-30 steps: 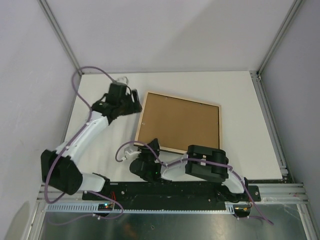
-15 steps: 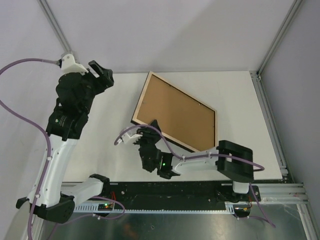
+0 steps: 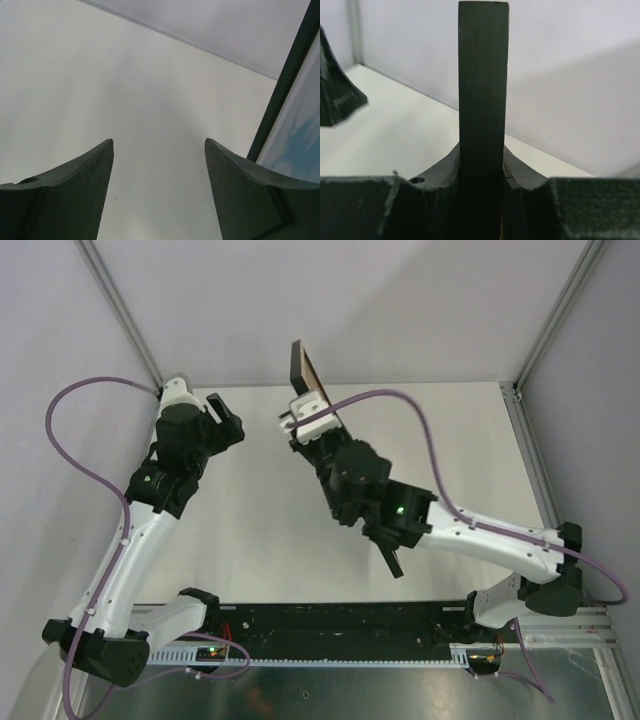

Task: Put the photo into the frame
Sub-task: Turn over the photo frame.

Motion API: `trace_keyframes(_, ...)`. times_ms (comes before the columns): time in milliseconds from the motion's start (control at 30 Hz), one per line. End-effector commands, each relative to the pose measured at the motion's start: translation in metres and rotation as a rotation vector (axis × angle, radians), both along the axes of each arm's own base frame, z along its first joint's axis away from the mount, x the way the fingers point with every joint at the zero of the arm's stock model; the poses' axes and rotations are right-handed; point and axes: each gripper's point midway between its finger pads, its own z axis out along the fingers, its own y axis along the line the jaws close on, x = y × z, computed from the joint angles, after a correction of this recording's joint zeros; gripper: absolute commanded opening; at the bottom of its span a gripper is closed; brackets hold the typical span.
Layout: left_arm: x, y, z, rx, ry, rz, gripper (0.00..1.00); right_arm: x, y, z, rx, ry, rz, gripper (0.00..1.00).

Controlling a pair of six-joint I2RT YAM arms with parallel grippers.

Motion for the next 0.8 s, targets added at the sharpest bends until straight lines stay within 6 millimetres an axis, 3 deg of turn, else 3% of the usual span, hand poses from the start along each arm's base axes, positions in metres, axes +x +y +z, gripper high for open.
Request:
trace_keyframes(0,0.000,0.000,0.011,-0.042,-0.060,0.008,0.77,-0.010,-0.013,0.061,0.196,0.017,0.190,0.00)
trace_keyframes(133,0.002,0.000,0.002,-0.031,-0.039,0.009,0.78,0.002,-0.027,0.074,0.322,0.087,0.262,0.00)
trace_keyframes(433,0.013,-0.009,-0.020,-0.017,0.025,-0.034,0.78,0.045,-0.060,0.067,0.653,0.349,0.503,0.00)
trace_keyframes(600,0.021,-0.018,-0.036,-0.011,0.070,-0.076,0.77,0.078,-0.097,0.043,0.833,0.480,0.549,0.00)
trace_keyframes(767,0.030,-0.028,-0.056,-0.006,0.129,-0.123,0.77,0.112,-0.144,-0.002,1.002,0.602,0.527,0.00)
